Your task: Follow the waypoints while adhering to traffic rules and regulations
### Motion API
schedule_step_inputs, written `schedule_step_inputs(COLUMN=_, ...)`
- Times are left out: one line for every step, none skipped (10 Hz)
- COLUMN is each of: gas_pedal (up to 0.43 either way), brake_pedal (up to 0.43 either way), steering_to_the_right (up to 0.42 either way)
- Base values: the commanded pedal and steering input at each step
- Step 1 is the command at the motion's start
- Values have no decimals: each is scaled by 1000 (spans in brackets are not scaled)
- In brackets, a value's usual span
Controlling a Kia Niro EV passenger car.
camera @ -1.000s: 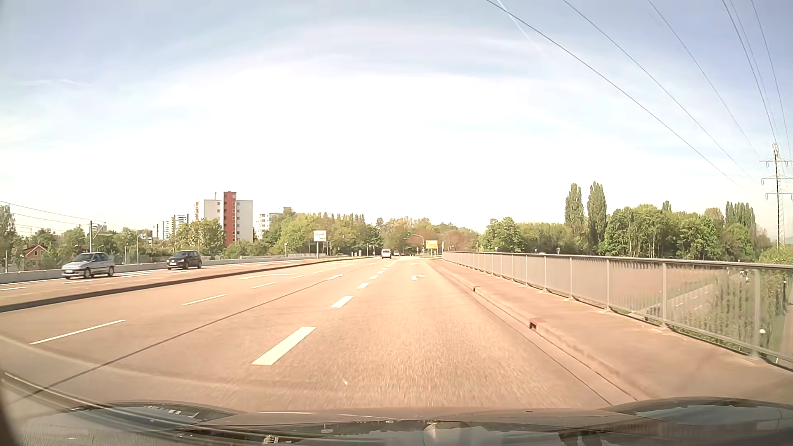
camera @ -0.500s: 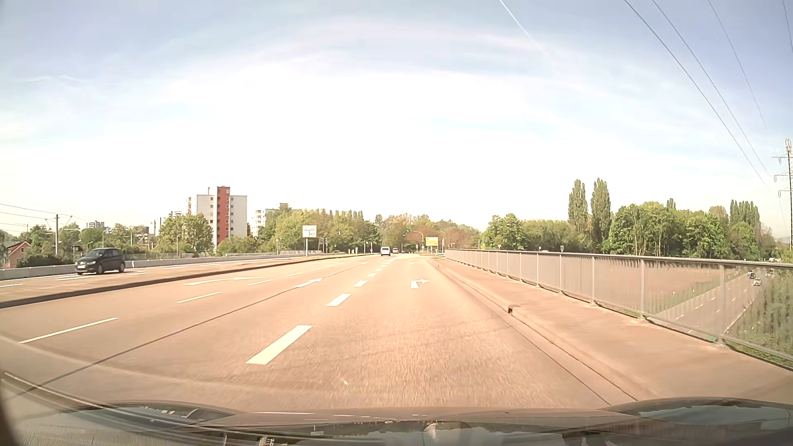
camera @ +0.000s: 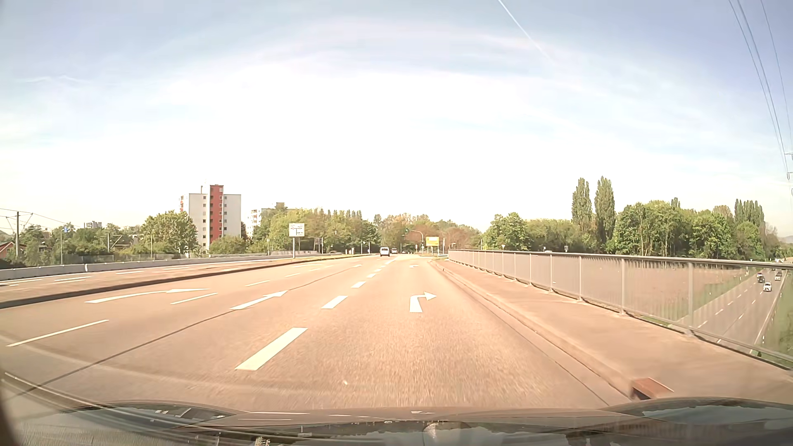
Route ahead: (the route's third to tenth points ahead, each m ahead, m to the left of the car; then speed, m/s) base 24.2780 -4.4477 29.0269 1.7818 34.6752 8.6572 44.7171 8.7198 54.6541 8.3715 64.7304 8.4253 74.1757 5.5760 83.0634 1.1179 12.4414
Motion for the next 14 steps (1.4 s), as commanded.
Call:
schedule_step_inputs(gas_pedal=47, brake_pedal=0, steering_to_the_right=1)
schedule_step_inputs(gas_pedal=47, brake_pedal=0, steering_to_the_right=1)
schedule_step_inputs(gas_pedal=47, brake_pedal=0, steering_to_the_right=1)
schedule_step_inputs(gas_pedal=47, brake_pedal=0, steering_to_the_right=1)
schedule_step_inputs(gas_pedal=47, brake_pedal=0, steering_to_the_right=1)
schedule_step_inputs(gas_pedal=47, brake_pedal=0, steering_to_the_right=2)
schedule_step_inputs(gas_pedal=47, brake_pedal=0, steering_to_the_right=1)
schedule_step_inputs(gas_pedal=47, brake_pedal=0, steering_to_the_right=2)
schedule_step_inputs(gas_pedal=47, brake_pedal=0, steering_to_the_right=2)
schedule_step_inputs(gas_pedal=47, brake_pedal=0, steering_to_the_right=1)
schedule_step_inputs(gas_pedal=47, brake_pedal=0, steering_to_the_right=1)
schedule_step_inputs(gas_pedal=47, brake_pedal=0, steering_to_the_right=1)
schedule_step_inputs(gas_pedal=47, brake_pedal=0, steering_to_the_right=2)
schedule_step_inputs(gas_pedal=47, brake_pedal=0, steering_to_the_right=2)
